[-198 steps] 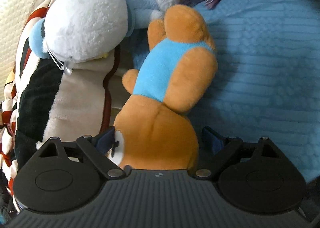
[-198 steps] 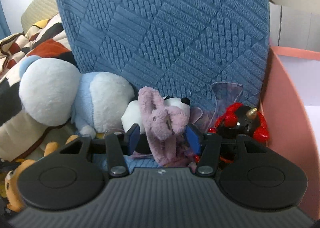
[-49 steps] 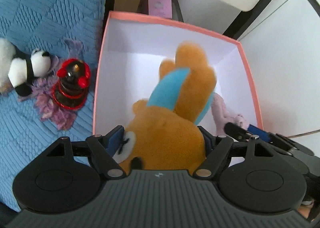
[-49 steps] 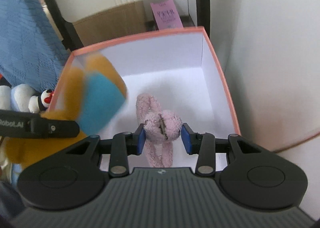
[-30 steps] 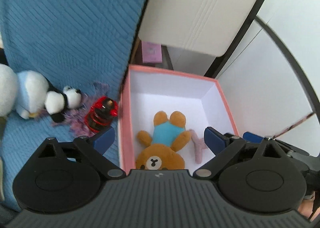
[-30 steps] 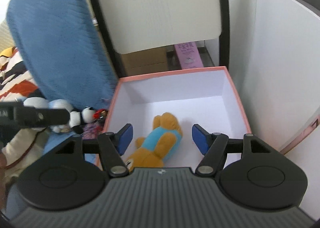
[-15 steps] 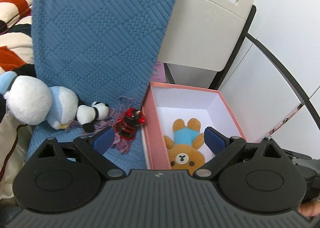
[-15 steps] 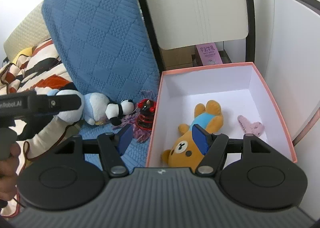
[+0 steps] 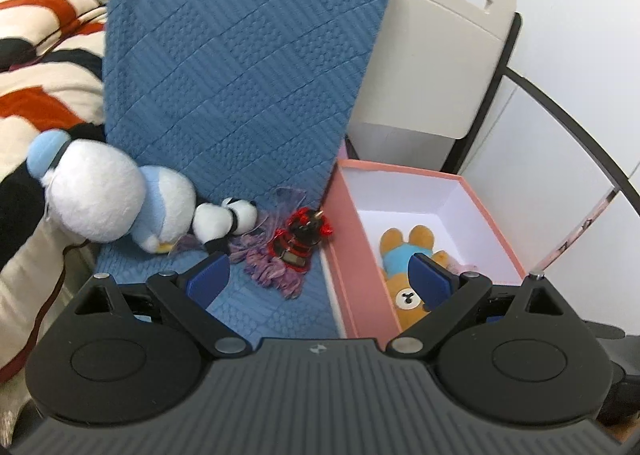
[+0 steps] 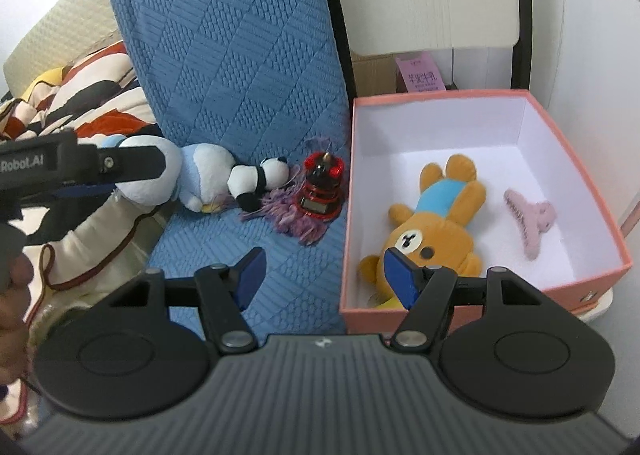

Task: Organize objects
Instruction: 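Move both tools back toward the panda and ribbon scarf on the cushion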

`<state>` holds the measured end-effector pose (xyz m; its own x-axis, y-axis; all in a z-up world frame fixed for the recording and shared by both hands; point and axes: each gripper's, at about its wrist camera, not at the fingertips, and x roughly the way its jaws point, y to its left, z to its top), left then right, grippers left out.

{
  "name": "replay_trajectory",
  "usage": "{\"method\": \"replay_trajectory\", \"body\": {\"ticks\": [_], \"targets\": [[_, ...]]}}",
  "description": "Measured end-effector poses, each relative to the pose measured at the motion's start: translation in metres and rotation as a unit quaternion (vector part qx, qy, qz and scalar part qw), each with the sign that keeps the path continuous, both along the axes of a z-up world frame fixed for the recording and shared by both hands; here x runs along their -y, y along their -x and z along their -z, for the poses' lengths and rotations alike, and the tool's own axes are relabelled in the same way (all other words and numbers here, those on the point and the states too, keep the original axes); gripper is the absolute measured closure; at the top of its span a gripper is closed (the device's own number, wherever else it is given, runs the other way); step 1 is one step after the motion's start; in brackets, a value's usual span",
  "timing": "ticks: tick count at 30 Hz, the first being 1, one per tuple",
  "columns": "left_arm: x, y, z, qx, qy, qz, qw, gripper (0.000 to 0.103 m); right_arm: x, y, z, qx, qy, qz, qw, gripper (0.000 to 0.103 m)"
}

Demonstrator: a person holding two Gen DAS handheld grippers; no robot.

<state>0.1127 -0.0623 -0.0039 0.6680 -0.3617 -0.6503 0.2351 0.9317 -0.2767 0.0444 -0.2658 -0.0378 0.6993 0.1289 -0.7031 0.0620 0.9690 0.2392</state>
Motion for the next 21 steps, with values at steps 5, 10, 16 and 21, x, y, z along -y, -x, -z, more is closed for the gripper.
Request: {"method": "replay_trajectory", "body": {"ticks": [5,10,16,21], "targets": [[-0.014,0.004,0.005,0.004,-0.003,-0.004,1.0,0.005,-0.011,-0.001,0.008,-0.002,0.013,0.003,1.0,0.035],[-0.027,0.001,0.011,0.02,-0.011,-0.016,0.9996,0.005,-0.02,-0.007,0.016,-0.007,0.021,-0.002,1.0,0.035],[-0.038,-0.012,0.035,0.051,-0.016,-0.03,0.9981,0.005,-0.035,-0.018,0.03,-0.005,0.01,-0.021,1.0,0.03],[-0.05,-0.038,0.069,0.043,-0.026,-0.057,0.9971,0.005,-0.049,-0.027,0.042,-0.003,-0.006,-0.036,0.999,0.014]]}}
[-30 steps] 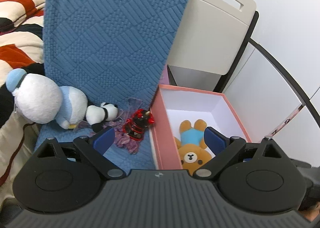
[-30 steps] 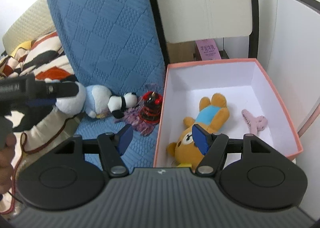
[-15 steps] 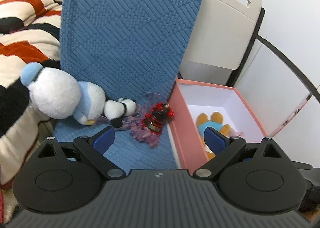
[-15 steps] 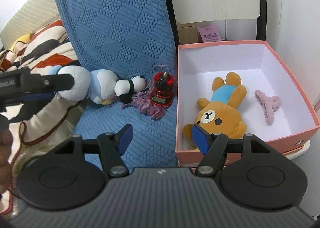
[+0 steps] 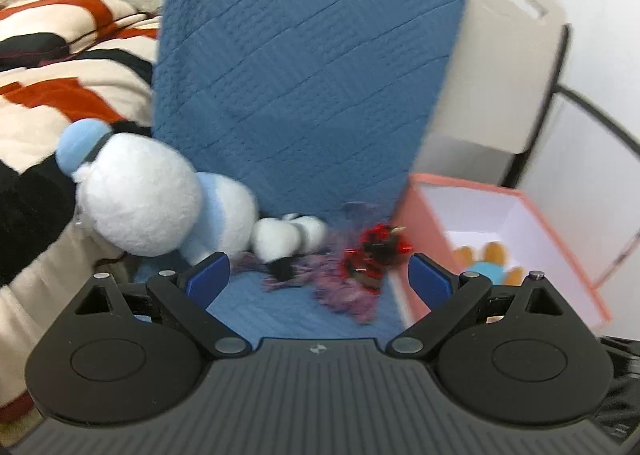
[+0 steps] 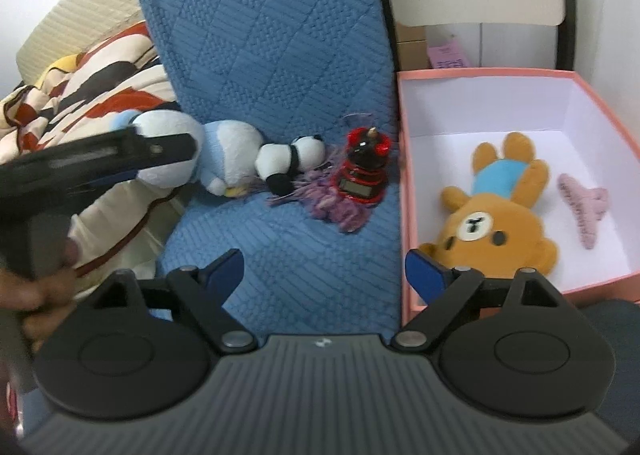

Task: Organize objects
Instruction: 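Move both tools back toward the panda and ribbon scarf on the cushion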

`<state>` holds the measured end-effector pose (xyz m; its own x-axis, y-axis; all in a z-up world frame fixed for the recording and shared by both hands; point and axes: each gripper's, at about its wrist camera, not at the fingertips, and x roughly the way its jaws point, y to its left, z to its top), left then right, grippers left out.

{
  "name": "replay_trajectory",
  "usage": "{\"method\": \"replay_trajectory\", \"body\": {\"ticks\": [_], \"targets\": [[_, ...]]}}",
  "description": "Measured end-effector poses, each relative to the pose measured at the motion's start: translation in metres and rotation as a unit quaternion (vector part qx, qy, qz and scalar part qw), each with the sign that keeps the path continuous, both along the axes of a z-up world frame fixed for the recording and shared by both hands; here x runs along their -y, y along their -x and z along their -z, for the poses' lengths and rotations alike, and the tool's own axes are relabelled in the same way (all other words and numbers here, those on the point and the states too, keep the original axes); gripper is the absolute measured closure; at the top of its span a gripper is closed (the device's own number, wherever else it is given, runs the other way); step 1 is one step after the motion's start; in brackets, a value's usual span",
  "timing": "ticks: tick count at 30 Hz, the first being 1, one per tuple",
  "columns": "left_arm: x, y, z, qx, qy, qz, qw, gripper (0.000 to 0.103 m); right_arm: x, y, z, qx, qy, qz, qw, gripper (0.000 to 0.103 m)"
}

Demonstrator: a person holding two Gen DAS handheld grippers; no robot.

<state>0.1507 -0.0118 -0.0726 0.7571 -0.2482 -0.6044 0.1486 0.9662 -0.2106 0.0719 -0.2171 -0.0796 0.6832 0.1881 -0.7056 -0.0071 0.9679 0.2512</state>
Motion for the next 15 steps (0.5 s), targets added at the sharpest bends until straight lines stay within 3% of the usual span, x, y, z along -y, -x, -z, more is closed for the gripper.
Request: {"method": "replay_trajectory", "body": {"ticks": [3,8,15], "targets": [[-0.013,-0.016,0.017,-0.003,0.009,-0.022,0.9997,0.005,-0.009,-0.002,0.0,0.022,0.005,-0.019,1.0,0.014],[-0.021,-0.043,0.042,-0.007,-0.001,-0.014,0.9999,0.005,-0.026,-0.017,0.013,0.031,0.035,-0.035,0.998,0.014],[-0.03,-0.075,0.075,-0.05,0.002,-0.035,0.9981,0.009,-0.048,-0.049,0.028,0.044,0.06,-0.069,0.995,0.015]]}}
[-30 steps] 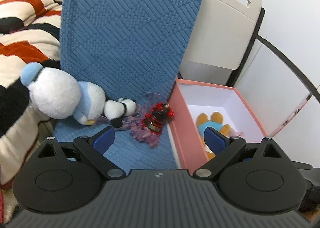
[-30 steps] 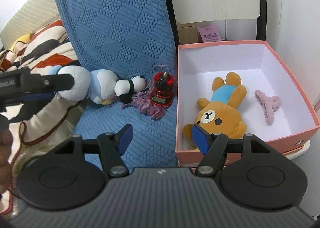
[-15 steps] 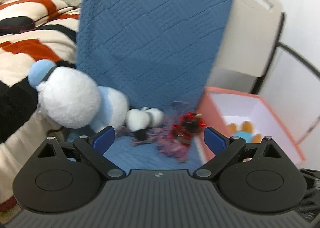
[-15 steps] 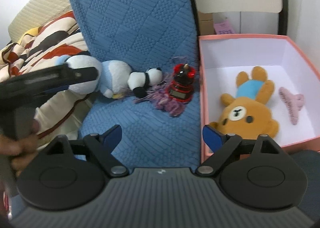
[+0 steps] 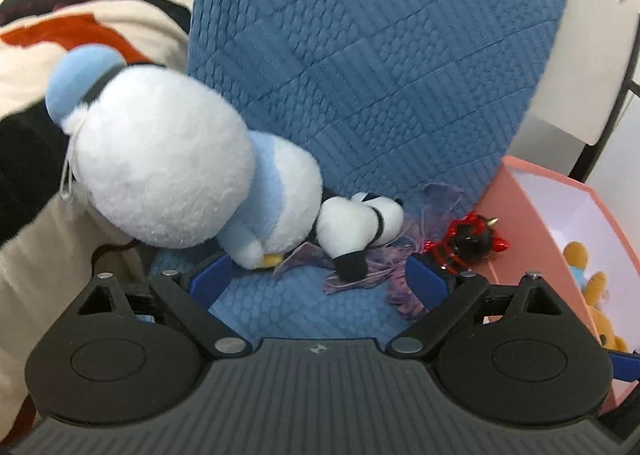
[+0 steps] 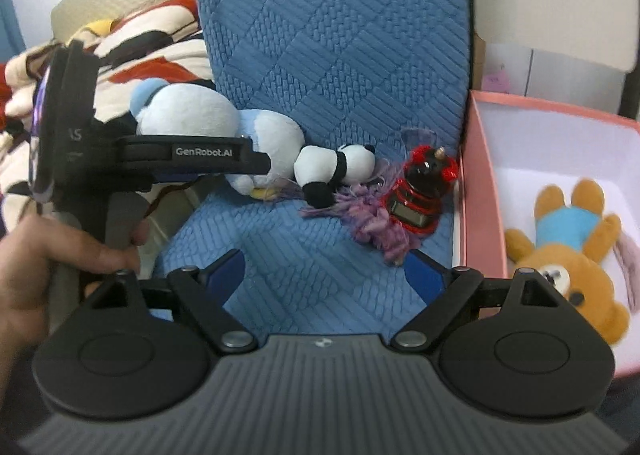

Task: Organize objects
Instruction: 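Move both tools back toward the panda and ribbon scarf on the cushion, then grasp the panda with the left tool while the right tool grasps the ribbon scarf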

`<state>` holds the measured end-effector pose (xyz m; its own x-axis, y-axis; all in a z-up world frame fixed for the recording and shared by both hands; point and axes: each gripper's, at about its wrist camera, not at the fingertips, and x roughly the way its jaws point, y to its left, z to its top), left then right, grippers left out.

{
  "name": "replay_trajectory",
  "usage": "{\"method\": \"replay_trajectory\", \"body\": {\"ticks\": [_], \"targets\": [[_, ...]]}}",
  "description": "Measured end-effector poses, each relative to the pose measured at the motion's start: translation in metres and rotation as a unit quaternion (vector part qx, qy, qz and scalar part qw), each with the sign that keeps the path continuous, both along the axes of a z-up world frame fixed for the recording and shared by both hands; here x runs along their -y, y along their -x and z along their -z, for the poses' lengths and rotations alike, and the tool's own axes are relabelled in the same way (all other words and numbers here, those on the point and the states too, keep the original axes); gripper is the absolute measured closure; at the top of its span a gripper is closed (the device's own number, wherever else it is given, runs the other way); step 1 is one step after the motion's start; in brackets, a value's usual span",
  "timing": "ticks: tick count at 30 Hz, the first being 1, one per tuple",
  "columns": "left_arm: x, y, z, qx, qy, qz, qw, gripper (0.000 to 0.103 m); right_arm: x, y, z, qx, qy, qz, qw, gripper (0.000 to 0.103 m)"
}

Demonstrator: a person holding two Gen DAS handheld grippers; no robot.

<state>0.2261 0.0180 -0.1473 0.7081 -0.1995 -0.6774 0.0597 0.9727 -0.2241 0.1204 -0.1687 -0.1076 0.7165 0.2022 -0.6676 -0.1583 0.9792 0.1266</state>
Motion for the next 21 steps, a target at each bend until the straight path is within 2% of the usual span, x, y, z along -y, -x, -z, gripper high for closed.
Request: {"method": "replay_trajectory", "body": {"ticks": [2,5,7,10,12,15,19,21], "targets": [[-0.002,-0.007,0.005,-0.008,0.008,0.002,0.9999,0.014,-0.003,-0.01,0.005,0.004,0.011,-0.003,1.0,0.017],[-0.004,-0.017,0.012,-0.02,0.029,0.006,0.9994,0.025,-0.003,-0.026,0.016,0.002,0.016,-0.007,1.0,0.029],[-0.005,-0.025,0.018,-0.03,0.04,0.009,0.9987,0.037,-0.002,-0.035,0.024,0.0,0.011,-0.008,1.0,0.033],[-0.003,-0.038,0.026,-0.043,0.054,0.021,0.9974,0.049,-0.001,-0.048,0.036,-0.003,0.004,0.001,1.0,0.039],[-0.003,-0.046,0.031,-0.053,0.073,0.024,0.9957,0.053,-0.002,-0.056,0.043,-0.007,0.003,0.003,1.0,0.043],[-0.003,-0.058,0.039,-0.065,0.101,0.03,0.9922,0.054,-0.004,-0.066,0.052,-0.003,0.023,0.009,1.0,0.044],[0.002,-0.074,0.051,-0.082,0.105,0.033,0.9906,0.054,-0.001,-0.084,0.065,-0.007,0.045,0.021,0.999,0.044],[0.006,-0.082,0.057,-0.091,0.106,0.039,0.9894,0.054,0.0,-0.091,0.071,-0.013,0.048,0.024,0.998,0.048]]}}
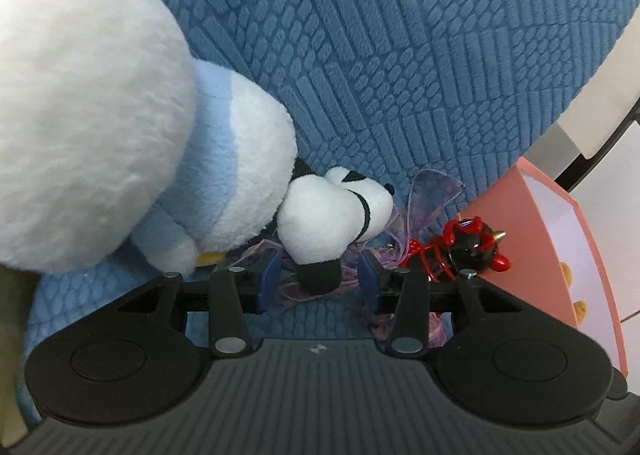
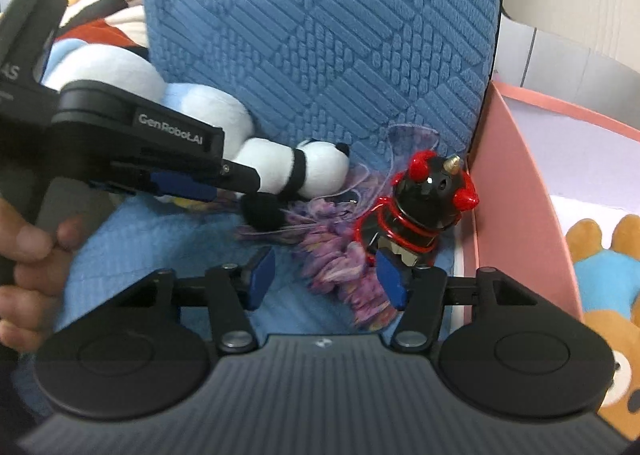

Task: Organize objects
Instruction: 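Grasp the panda with the left tool while the right tool grasps the ribbon scarf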

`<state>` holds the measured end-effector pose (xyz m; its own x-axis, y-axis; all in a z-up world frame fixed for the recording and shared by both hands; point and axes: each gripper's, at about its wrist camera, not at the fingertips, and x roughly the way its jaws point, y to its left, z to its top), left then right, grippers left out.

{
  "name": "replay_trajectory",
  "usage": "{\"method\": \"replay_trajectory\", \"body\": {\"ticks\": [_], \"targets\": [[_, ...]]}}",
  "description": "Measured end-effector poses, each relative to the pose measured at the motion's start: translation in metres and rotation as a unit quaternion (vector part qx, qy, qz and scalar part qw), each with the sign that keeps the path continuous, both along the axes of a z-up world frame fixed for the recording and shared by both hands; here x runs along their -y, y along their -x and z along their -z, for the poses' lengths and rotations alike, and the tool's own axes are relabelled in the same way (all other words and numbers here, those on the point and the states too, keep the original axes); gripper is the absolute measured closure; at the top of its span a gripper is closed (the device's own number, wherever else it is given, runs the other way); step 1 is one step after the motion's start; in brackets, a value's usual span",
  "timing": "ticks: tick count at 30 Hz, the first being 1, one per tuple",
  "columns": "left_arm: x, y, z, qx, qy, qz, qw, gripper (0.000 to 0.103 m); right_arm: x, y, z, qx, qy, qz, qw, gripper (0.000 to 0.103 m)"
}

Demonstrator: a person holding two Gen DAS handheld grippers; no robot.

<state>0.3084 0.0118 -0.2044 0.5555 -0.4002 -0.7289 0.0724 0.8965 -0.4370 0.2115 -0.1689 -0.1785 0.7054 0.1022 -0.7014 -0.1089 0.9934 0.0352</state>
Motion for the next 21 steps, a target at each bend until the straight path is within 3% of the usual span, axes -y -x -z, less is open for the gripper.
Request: {"method": "replay_trajectory", "body": {"ticks": [5,9,15,17,21], "targets": [[0.01,-0.016,0.014,-0.015,-0.012,0.007,0.9998,0.054,0.002,-0.016,0.021,-0.025,0.003,0.011,1.0,0.062],[0.016,-0.026,0.022,-0.023,-0.025,0.008,0.9994,0.054,0.002,-0.02,0.031,-0.037,0.008,0.013,0.999,0.063],[0.024,-0.031,0.027,-0.024,-0.046,0.015,0.9985,0.054,0.011,-0.026,0.037,-0.046,-0.023,0.02,0.998,0.063],[0.025,-0.029,0.026,-0.022,-0.051,0.019,0.9983,0.062,0.013,-0.026,0.038,-0.044,-0.025,0.023,0.998,0.065],[0.024,-0.024,0.021,-0.007,-0.053,0.016,0.9984,0.067,0.015,-0.023,0.039,-0.04,-0.02,0.025,0.999,0.081]]}}
